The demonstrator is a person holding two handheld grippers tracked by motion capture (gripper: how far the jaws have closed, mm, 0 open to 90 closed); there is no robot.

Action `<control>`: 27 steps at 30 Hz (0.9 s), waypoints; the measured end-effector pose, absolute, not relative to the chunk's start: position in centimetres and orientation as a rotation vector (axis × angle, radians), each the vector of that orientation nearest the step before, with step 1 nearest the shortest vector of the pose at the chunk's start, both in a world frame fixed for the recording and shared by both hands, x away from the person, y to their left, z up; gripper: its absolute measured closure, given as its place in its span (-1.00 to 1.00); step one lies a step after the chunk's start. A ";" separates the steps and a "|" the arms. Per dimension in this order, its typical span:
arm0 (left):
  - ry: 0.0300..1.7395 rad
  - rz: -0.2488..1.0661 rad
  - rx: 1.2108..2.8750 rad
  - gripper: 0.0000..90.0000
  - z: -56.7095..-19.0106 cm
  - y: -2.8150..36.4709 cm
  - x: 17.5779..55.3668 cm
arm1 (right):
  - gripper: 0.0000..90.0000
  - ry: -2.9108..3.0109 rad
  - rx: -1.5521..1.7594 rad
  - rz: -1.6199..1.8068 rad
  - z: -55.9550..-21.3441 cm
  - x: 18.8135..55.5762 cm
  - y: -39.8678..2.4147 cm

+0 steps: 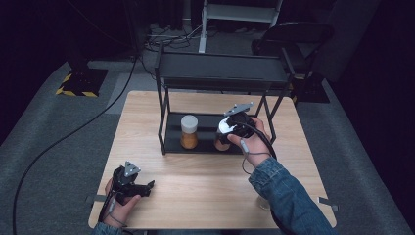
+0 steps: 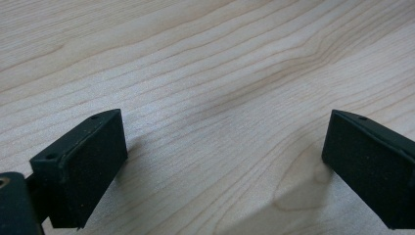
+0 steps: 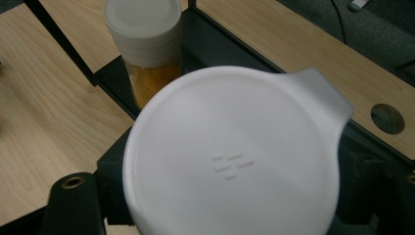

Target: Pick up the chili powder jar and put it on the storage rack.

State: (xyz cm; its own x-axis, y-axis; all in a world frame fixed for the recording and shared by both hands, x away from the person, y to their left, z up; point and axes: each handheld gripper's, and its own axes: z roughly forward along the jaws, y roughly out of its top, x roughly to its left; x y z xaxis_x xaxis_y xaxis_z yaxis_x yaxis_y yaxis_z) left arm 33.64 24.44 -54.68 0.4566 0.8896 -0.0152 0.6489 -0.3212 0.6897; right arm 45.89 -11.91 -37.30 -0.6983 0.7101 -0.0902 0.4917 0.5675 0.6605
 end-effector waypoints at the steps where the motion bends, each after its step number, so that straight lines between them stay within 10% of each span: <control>1: 1.278 0.493 2.078 -0.94 -54.7 24.4 33.6 | -0.47 2.458 0.982 0.879 -37.3 46.1 -11.8; 27: 1.278 0.493 2.078 -0.94 -54.7 24.4 33.6 | -0.47 2.495 0.977 0.865 -39.4 49.6 -9.5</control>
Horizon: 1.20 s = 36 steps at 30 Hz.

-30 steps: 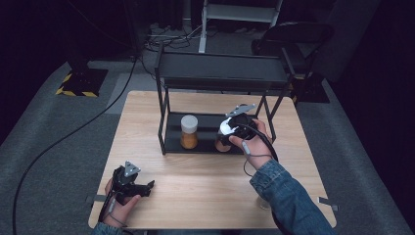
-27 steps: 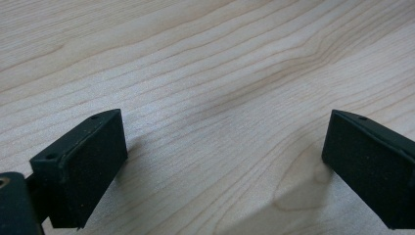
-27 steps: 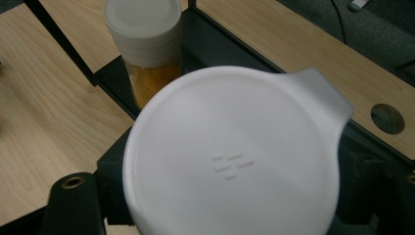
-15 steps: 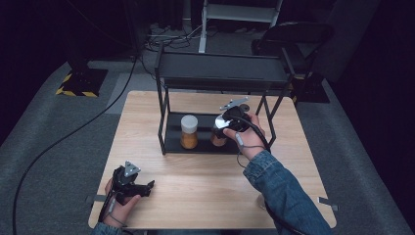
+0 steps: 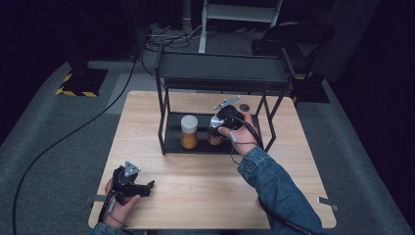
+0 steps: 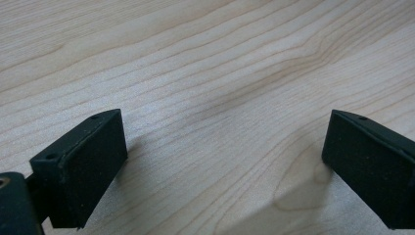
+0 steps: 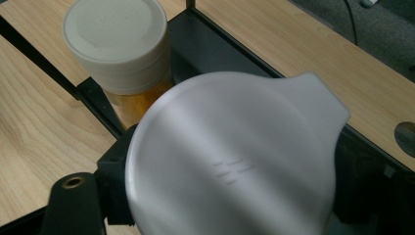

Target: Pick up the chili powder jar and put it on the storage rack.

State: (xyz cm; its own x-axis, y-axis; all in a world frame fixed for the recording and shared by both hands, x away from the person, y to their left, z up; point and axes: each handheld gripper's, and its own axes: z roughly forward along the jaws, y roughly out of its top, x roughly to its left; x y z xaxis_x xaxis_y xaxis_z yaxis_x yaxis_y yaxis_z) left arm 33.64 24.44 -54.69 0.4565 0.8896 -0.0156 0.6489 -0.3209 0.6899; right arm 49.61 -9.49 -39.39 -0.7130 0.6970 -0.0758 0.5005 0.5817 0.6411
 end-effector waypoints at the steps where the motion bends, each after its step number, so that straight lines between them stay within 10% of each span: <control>1: 1.278 0.493 2.077 -0.94 -54.7 24.4 33.6 | -0.47 2.498 0.976 0.865 -39.6 49.7 -9.4; 36: 1.278 0.493 2.078 -0.94 -54.7 24.4 33.6 | -0.46 2.554 1.003 0.796 -42.5 51.3 -7.6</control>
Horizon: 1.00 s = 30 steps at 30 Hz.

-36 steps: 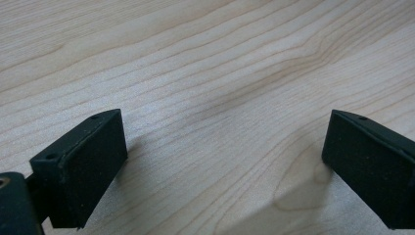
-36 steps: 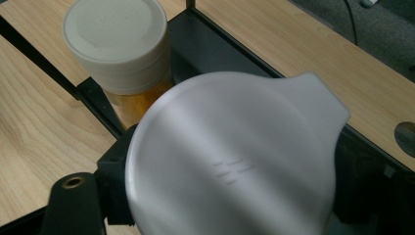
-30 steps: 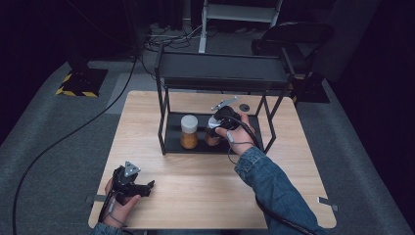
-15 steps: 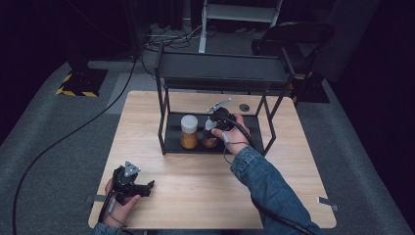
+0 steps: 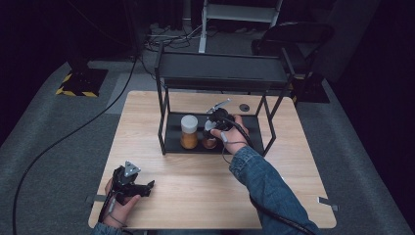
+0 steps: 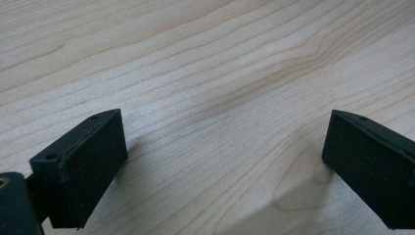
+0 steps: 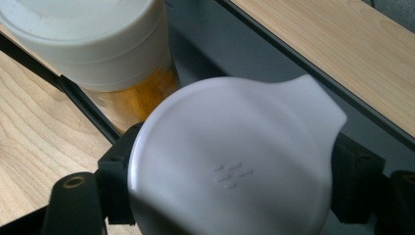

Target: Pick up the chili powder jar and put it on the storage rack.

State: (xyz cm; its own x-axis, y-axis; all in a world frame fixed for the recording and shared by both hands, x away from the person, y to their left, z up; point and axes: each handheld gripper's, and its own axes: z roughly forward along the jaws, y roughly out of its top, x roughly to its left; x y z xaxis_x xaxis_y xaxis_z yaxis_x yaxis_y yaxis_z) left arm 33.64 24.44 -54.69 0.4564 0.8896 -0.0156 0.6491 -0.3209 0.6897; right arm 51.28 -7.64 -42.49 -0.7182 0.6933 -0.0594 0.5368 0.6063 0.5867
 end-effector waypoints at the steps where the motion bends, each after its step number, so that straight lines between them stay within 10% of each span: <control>1: 1.278 0.493 2.079 -0.94 -54.7 24.4 33.6 | -0.46 2.555 1.000 0.797 -42.5 51.3 -7.6; 30: 1.278 0.493 2.079 -0.94 -54.7 24.4 33.6 | -0.74 2.526 1.078 0.820 -41.7 50.6 -8.9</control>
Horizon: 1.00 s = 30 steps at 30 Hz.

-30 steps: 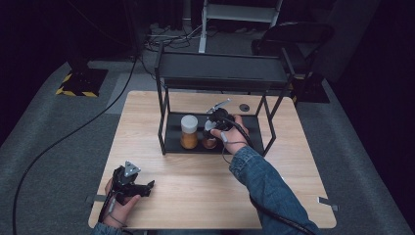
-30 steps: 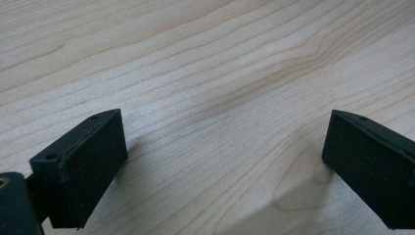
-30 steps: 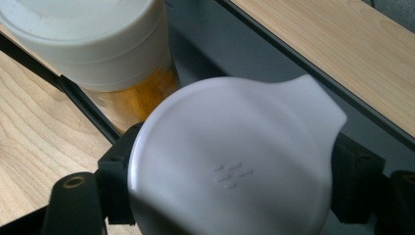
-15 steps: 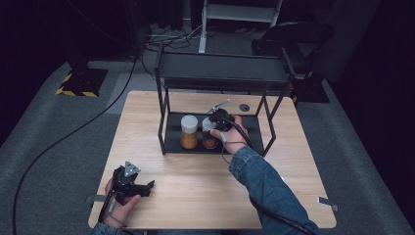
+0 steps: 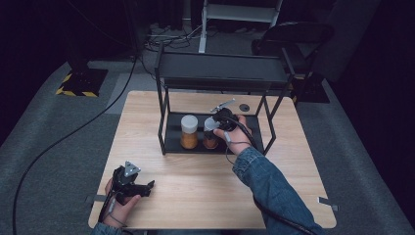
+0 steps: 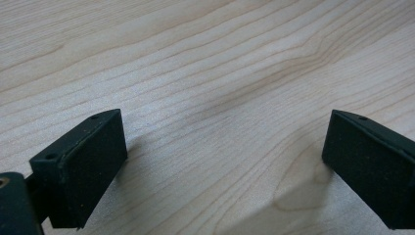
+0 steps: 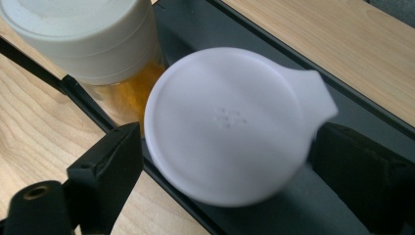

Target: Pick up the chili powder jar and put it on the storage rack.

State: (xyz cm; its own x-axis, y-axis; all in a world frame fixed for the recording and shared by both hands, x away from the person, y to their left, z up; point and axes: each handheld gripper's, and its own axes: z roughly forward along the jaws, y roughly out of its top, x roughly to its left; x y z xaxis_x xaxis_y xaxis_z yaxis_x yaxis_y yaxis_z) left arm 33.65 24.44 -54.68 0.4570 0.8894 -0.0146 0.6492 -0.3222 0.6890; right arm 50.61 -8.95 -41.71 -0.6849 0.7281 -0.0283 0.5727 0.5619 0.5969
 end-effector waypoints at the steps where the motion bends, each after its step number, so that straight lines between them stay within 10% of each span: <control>1: 1.277 0.493 2.079 -0.94 -54.7 24.4 33.7 | -0.74 2.524 1.077 0.818 -41.5 50.5 -9.1; 30: 1.279 0.493 2.080 -0.95 -54.7 24.4 33.7 | -0.77 2.441 1.056 0.891 -36.4 45.7 -14.5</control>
